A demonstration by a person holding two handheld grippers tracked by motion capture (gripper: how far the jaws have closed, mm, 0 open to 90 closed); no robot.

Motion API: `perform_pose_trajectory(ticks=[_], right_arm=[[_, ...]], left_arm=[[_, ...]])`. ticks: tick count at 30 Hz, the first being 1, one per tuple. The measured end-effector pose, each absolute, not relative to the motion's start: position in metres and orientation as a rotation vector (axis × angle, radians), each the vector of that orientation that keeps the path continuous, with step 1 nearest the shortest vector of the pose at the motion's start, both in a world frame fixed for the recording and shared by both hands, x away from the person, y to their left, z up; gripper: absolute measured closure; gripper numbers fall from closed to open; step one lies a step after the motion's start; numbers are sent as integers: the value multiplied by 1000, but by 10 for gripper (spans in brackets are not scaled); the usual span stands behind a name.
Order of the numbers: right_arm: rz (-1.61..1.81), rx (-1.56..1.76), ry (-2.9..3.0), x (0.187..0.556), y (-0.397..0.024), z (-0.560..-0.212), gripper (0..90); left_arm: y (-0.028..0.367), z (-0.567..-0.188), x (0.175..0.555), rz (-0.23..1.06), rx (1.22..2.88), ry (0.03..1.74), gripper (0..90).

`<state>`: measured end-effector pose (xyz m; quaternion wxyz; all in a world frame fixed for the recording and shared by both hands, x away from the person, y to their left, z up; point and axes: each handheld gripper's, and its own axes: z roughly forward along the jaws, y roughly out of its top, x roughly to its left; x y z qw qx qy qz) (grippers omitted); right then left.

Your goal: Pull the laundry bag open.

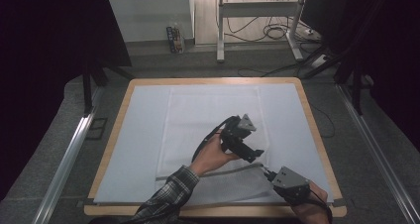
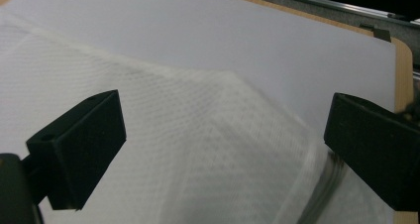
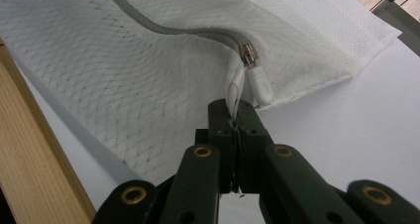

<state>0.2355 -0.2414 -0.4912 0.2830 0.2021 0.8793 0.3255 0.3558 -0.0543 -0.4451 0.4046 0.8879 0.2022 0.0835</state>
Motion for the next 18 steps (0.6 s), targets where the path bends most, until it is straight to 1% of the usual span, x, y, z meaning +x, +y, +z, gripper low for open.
perform_pose_trajectory(ticks=[5,10,14,18], right_arm=[[870,538,2352,235,-242,-491,865],[870,541,2351,235,-242,-491,865],[870,540,2349,235,-242,-490,865],[862,543,2350,236,-243,-491,864]], left_arm=[[-83,-450,358,196,2298,482,18],[-100,-456,356,188,2347,457,18],[-103,-464,355,202,2393,446,17],[-99,-470,355,202,2399,448,15]])
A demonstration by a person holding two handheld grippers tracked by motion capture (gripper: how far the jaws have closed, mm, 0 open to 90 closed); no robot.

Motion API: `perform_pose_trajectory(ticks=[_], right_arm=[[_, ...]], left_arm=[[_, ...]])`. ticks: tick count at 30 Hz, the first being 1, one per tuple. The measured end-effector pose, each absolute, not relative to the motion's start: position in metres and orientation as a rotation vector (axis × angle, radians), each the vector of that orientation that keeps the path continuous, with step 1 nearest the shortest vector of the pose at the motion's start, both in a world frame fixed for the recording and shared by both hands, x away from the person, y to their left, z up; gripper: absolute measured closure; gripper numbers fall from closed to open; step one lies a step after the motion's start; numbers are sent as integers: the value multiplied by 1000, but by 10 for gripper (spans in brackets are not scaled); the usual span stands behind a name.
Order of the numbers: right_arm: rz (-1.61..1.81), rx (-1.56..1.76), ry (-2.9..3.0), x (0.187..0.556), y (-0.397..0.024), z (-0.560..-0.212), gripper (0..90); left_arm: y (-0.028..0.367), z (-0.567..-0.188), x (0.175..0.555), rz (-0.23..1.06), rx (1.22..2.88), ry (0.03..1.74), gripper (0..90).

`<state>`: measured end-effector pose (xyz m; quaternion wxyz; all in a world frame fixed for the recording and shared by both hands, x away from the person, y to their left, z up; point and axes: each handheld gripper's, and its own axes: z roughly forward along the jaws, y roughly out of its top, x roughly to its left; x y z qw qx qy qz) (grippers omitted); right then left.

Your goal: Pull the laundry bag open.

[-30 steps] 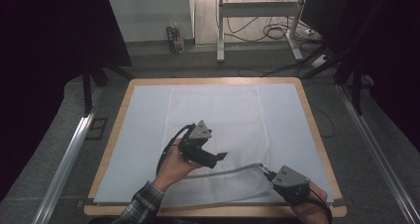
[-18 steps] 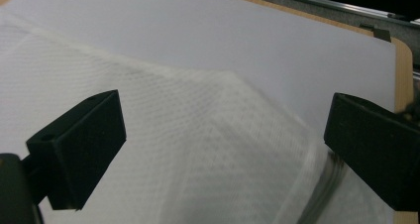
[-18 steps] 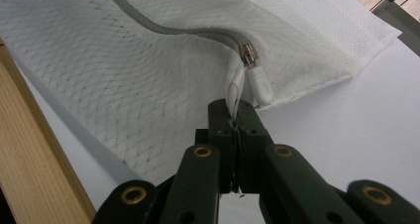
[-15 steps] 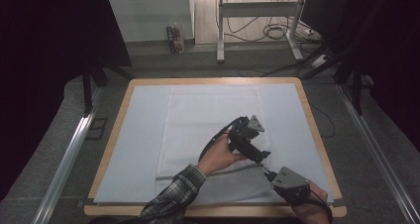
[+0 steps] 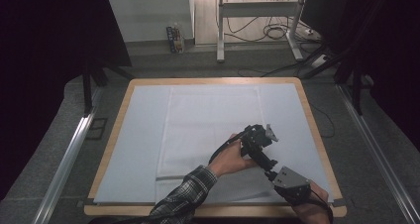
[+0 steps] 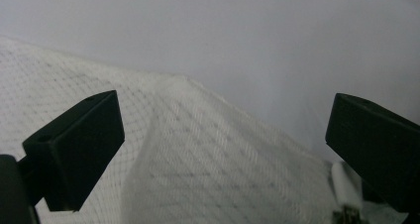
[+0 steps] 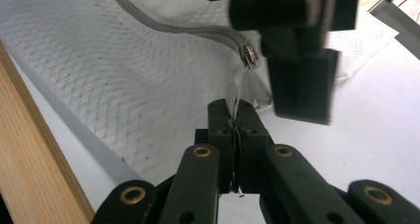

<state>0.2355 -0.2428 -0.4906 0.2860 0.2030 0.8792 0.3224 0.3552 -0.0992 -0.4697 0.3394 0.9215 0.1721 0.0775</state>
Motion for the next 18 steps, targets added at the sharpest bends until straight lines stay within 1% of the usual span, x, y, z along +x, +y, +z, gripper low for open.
perform_pose_trajectory(ticks=[2,16,18], right_arm=[[861,542,2350,236,-243,-491,864],[858,555,2359,236,-243,-491,863],[857,554,2360,236,-243,-491,863]], left_arm=[[-96,-470,354,179,2385,455,14],[-86,-469,351,166,2377,431,15],[-85,-469,351,148,2376,424,17]])
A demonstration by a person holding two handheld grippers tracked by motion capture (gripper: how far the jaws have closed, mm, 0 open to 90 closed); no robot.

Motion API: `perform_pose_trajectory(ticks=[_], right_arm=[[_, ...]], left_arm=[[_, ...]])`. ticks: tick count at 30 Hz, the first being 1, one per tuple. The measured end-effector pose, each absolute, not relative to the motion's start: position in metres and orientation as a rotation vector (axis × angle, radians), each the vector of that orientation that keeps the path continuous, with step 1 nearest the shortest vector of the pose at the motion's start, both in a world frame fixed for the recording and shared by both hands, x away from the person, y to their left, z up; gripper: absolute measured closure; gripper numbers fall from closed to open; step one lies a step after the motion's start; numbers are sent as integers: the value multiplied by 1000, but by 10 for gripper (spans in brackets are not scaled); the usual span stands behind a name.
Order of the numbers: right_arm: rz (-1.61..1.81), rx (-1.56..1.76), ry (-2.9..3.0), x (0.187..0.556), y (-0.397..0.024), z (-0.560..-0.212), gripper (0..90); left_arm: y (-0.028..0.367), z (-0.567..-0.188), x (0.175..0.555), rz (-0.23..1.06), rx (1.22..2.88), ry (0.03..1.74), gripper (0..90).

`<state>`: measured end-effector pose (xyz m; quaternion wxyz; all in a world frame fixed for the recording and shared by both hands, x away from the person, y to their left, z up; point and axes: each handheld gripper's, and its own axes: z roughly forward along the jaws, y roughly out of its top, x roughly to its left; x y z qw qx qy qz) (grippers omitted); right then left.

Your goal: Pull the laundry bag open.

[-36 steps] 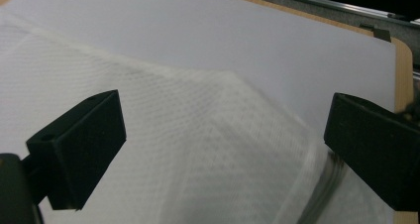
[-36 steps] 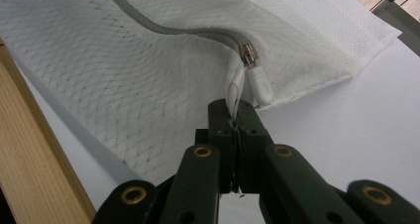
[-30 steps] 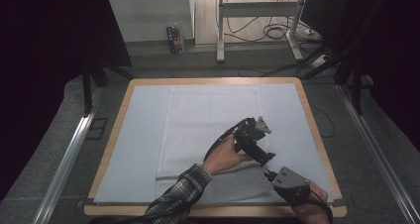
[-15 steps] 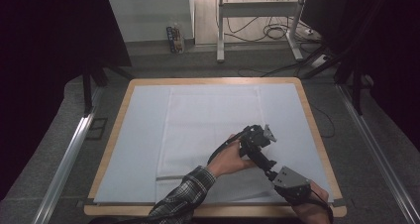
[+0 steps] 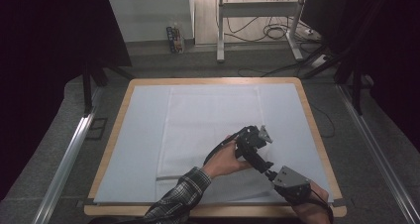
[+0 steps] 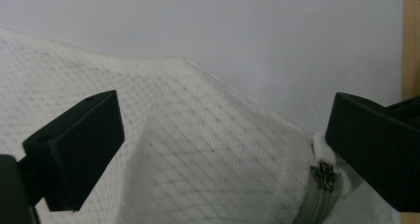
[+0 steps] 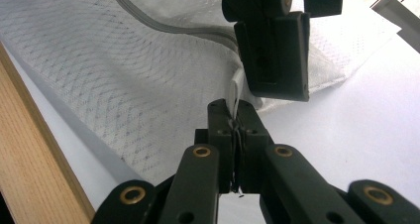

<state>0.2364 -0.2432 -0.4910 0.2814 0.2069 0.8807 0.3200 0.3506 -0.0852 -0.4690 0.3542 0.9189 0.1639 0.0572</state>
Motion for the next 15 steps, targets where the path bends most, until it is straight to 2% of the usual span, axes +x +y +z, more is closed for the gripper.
perform_pose_trajectory(ticks=[8,12,15], right_arm=[[862,561,2355,237,-244,-491,863],[859,559,2355,236,-244,-491,864],[867,559,2354,237,-244,-490,864]], left_arm=[[-86,-471,349,201,2408,415,13],[-84,-470,348,281,2401,433,40],[-81,-470,349,258,2401,445,53]])
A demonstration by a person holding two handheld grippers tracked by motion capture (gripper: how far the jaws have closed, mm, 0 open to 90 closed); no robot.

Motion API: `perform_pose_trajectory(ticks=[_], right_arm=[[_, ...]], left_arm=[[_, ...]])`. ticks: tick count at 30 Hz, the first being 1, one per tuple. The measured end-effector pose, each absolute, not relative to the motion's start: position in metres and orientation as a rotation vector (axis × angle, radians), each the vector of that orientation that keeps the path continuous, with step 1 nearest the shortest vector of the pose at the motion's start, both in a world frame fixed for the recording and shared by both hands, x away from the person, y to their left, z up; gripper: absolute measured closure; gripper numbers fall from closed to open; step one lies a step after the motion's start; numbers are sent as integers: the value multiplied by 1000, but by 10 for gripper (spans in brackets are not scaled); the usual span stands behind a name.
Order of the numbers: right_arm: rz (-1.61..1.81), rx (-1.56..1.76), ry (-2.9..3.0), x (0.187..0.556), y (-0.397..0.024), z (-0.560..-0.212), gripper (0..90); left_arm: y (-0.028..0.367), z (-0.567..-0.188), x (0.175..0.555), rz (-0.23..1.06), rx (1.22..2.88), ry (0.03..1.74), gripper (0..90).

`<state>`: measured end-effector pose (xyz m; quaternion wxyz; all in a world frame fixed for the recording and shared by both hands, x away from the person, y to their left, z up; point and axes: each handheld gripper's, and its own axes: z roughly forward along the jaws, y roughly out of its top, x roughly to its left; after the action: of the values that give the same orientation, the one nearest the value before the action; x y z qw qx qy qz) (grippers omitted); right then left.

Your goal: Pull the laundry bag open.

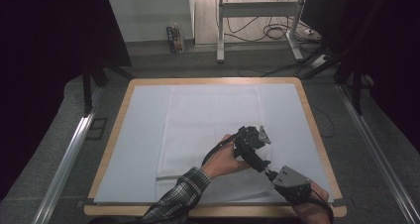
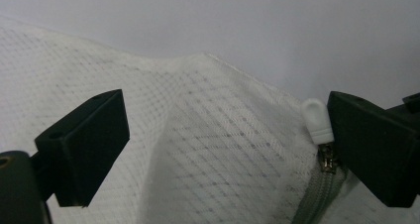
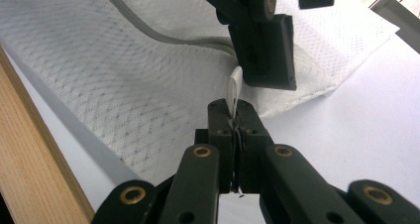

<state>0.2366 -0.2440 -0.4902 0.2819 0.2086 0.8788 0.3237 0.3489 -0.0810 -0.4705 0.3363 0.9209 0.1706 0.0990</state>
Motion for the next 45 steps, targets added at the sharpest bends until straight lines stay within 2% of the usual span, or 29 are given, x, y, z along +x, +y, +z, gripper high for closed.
perform_pose_trajectory(ticks=[3,6,10,14,16,19,24,28,37,40,45], right_arm=[[862,557,2356,236,-243,-490,864],[862,561,2352,237,-243,-490,864],[859,563,2359,237,-243,-491,864],[859,560,2359,237,-242,-491,864],[851,563,2361,237,-242,-491,863],[852,573,2360,237,-243,-491,863],[853,580,2354,238,-244,-491,863],[848,578,2356,238,-244,-491,863],[856,568,2359,237,-244,-491,864],[860,570,2359,237,-244,-491,864],[859,571,2360,237,-244,-491,863]], left_arm=[[-78,-471,348,245,2397,451,61],[-73,-471,347,191,2385,451,106],[-67,-471,345,83,2367,416,299],[-62,-470,344,-13,2349,421,453],[-59,-471,345,-79,2336,435,495],[-55,-472,346,-149,2307,446,511],[-51,-477,345,-139,2337,405,576],[-51,-475,346,-112,2315,402,571],[-77,-472,348,-8,2347,388,395],[-83,-475,346,43,2386,372,382],[-79,-473,346,76,2377,398,455]])
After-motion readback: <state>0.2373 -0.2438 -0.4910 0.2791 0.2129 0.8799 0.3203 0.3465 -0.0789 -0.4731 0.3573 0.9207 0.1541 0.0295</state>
